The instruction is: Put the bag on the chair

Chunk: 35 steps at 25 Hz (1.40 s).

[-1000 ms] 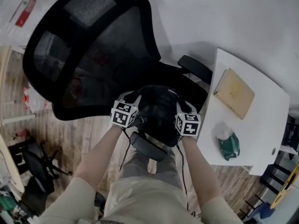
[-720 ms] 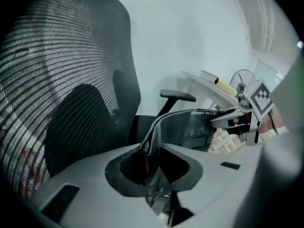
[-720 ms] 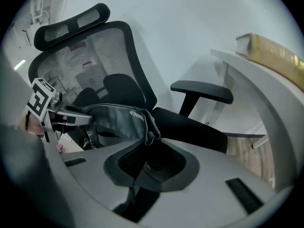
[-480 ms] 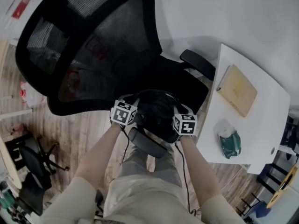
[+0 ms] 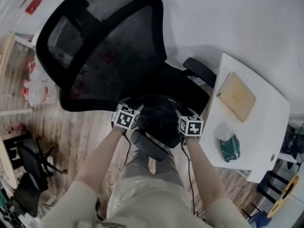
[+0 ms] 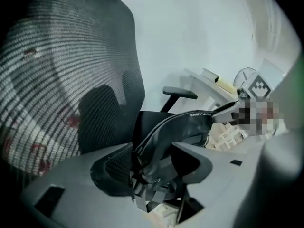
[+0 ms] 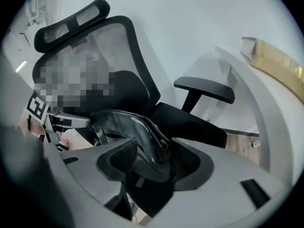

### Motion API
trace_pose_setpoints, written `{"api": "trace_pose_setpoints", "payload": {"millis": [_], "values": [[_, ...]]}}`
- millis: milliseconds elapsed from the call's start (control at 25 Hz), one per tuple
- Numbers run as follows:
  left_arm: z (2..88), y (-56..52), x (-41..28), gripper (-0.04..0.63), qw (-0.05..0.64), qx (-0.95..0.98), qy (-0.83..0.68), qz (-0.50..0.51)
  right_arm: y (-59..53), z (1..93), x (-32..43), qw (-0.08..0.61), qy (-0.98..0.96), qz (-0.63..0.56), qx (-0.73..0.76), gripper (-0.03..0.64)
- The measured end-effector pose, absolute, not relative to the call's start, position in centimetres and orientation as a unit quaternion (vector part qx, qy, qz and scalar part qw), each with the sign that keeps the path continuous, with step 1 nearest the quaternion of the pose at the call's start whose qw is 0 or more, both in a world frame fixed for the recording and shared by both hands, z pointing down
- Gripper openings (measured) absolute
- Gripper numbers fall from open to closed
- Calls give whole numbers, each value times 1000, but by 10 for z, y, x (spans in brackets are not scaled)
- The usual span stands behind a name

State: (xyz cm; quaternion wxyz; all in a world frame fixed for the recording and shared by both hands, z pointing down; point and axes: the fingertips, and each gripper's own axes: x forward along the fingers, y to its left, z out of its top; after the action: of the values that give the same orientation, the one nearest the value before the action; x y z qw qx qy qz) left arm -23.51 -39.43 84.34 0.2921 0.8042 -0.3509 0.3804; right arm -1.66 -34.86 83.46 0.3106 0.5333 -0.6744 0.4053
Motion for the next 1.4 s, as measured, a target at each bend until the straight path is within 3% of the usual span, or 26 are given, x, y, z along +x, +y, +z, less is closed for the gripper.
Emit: {"api": "trace_pose_setpoints", "payload": {"millis": [440, 560, 920, 1400], "values": [[753, -395, -253, 273, 263, 815, -389, 340, -360, 726, -16, 273, -705, 377, 535, 219], [716, -392, -249, 270, 235, 832, -388, 321, -361, 684, -17, 245, -721, 362, 538, 188], [593, -377, -242, 141, 133, 872, -401, 247, -351, 535, -26, 155, -781, 276, 538, 72], [440, -346, -235, 69, 19, 905, -398, 150, -305, 379, -36, 80, -836, 145, 523, 43]]}}
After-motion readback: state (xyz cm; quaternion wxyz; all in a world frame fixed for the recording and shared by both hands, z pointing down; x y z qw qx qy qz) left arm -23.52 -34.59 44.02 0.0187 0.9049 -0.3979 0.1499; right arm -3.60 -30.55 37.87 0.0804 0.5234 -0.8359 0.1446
